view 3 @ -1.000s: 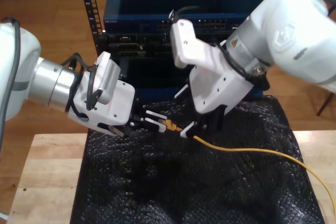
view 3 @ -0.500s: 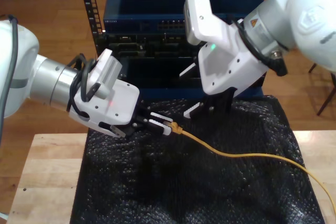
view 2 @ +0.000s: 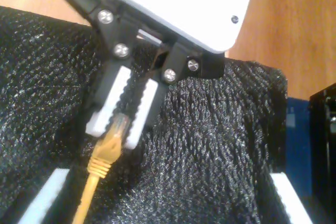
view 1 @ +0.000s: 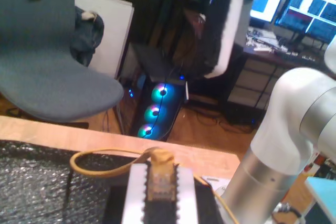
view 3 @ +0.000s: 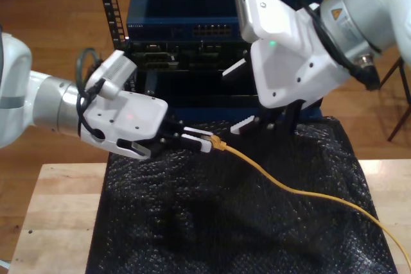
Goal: Grab the cable and plug it in
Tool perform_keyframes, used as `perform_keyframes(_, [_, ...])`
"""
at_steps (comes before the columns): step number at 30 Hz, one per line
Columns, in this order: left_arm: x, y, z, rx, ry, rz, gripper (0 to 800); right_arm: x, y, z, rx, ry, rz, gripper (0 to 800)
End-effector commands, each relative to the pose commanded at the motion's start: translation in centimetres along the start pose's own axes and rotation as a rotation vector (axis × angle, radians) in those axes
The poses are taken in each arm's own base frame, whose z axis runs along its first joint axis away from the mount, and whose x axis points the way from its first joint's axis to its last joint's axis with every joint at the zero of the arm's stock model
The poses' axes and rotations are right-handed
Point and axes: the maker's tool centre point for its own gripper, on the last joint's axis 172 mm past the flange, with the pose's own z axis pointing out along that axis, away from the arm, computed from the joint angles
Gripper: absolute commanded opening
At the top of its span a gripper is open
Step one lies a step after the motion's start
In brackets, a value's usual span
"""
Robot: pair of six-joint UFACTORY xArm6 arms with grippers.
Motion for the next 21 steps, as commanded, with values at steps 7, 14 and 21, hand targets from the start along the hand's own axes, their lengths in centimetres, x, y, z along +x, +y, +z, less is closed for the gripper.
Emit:
perform_keyframes(7, [-0.3,-0.6,-1.7,-0.008,0.083,-0.113,0,1.1,0.0,-1.2,-0.029,0.010,-0.076,798])
perform_keyframes(14, [1.5,-0.6,-1.7,-0.039,0.176,-0.138,0,2.2,-0.2,-2.7,-0.062,0.020,-0.154,798])
perform_keyframes(21, [3.3,-0.4,-2.3,-0.075,0.282,-0.139,0,2.7,0.7,-3.6,-0.127,0.020,-0.215,793])
